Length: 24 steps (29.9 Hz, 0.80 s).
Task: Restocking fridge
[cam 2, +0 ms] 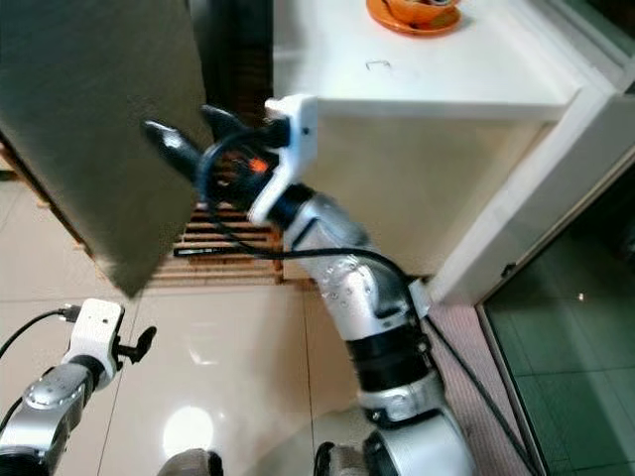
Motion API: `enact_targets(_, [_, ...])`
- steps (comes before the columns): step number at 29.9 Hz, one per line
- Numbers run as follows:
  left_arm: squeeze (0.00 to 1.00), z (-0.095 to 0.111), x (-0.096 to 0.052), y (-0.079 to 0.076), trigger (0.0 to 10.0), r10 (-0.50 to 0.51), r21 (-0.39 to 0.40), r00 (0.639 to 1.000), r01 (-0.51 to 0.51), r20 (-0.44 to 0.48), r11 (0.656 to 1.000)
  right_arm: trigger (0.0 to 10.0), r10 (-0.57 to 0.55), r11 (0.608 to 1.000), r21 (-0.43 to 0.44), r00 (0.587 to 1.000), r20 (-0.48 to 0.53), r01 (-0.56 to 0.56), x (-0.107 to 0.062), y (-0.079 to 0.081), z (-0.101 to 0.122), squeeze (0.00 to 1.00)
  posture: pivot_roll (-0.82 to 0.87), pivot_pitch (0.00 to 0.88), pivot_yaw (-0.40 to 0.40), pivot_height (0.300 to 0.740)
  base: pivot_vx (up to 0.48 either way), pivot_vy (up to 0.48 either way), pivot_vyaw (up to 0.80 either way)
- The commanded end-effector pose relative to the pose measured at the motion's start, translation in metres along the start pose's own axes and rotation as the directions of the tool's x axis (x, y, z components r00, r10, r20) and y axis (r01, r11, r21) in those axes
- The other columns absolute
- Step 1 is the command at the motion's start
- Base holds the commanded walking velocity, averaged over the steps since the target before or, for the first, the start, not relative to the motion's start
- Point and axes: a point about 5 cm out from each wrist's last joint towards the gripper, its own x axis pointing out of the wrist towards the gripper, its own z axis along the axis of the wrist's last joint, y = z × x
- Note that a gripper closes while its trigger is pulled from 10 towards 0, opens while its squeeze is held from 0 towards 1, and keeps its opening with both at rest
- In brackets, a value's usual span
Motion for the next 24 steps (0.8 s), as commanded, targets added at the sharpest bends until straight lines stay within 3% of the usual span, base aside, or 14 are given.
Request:
enact_targets(1, [0.0,-0.007,0.0,-0.003,10.0,0.008,0.019,1.0,-0.007,-0.03,1.0,10.0,-0.023,1.0,-0.009,1.0,-0.016,0.023,-0.002,-0.002,-0.002,0.0,0.09,0.006,-0.033,0.74,0.0,0.0,0.0])
enact_targets(4, [0.0,-0.011,0.001,-0.001,10.0,0.025,-0.003,0.998,-0.025,-0.052,1.0,10.0,-0.017,1.0,0.001,1.0,-0.026,0.017,-0.001,0.0,-0.002,0.0,0.09,0.0,-0.038,0.74,0.0,0.0,0.0])
enact_targets(7, [0.0,-0.008,0.003,0.001,10.0,0.052,-0.017,0.998,-0.052,-0.032,0.998,10.0,-0.054,0.997,-0.051,0.997,-0.05,0.052,0.003,-0.002,-0.004,0.0,0.09,0.0,-0.041,0.74,0.0,0.0,0.0])
enact_targets(11, [0.0,0.015,0.008,0.004,10.0,0.084,-0.017,0.993,-0.083,0.078,0.996,10.0,-0.236,0.963,-0.143,0.97,-0.056,0.227,0.0,-0.025,-0.007,0.0,0.1,0.0,-0.044,0.74,0.0,0.0,0.0])
enact_targets(14, [0.0,0.036,0.01,0.002,10.0,0.092,-0.037,0.979,-0.087,0.181,0.996,10.0,-0.469,0.853,-0.278,0.882,-0.041,0.441,-0.016,-0.057,-0.009,0.0,0.1,0.0,-0.043,0.74,0.0,0.0,0.0])
enact_targets(15, [0.0,0.056,0.009,-0.002,10.0,0.069,-0.032,0.963,-0.063,0.261,0.997,10.0,-0.556,0.788,-0.333,0.831,-0.025,0.518,-0.031,-0.072,-0.01,0.0,0.1,0.0,-0.046,0.74,0.0,0.0,0.0])
enact_targets(16, [0.0,0.056,0.009,-0.002,10.0,0.069,-0.032,0.963,-0.063,0.261,0.997,10.0,-0.556,0.788,-0.333,0.831,-0.025,0.518,-0.031,-0.072,-0.01,0.0,0.1,0.0,-0.046,0.74,0.0,0.0,0.0])
enact_targets(17, [0.0,0.066,0.008,-0.006,10.0,0.053,-0.049,0.954,-0.04,0.296,0.998,10.0,-0.599,0.752,-0.367,0.8,-0.033,0.547,-0.04,-0.079,-0.013,0.0,0.09,0.0,-0.047,0.74,0.0,0.0,0.0])
enact_targets(18, [0.0,0.082,0.006,-0.013,10.0,0.025,-0.083,0.938,0.004,0.346,0.997,10.0,-0.649,0.704,-0.402,0.76,-0.031,0.585,-0.054,-0.087,-0.015,0.0,0.08,0.0,-0.048,0.74,0.0,0.0,0.0])
enact_targets(19, [0.0,0.109,-0.002,-0.026,10.0,-0.032,-0.07,0.895,0.07,0.446,0.995,10.0,-0.726,0.613,-0.483,0.686,-0.033,0.625,-0.084,-0.097,-0.022,0.0,0.08,0.0,-0.051,0.74,0.0,0.0,0.0])
enact_targets(22, [0.0,0.13,-0.011,-0.039,10.0,-0.075,-0.046,0.848,0.117,0.525,0.992,10.0,-0.763,0.577,-0.509,0.643,-0.057,0.639,-0.11,-0.1,-0.035,0.0,0.07,0.0,-0.052,0.74,0.0,0.0,0.0])
enact_targets(23, [0.0,0.13,-0.011,-0.039,10.0,-0.075,-0.046,0.848,0.117,0.525,0.992,10.0,-0.763,0.577,-0.509,0.643,-0.057,0.639,-0.11,-0.1,-0.035,0.0,0.07,0.0,-0.052,0.74,0.0,0.0,0.0])
enact_targets(24, [0.0,0.145,-0.023,-0.048,10.0,-0.105,-0.013,0.797,0.14,0.595,0.99,10.0,-0.783,0.561,-0.519,0.617,-0.081,0.645,-0.132,-0.098,-0.051,0.0,0.06,0.0,-0.043,0.74,0.0,0.0,0.0])
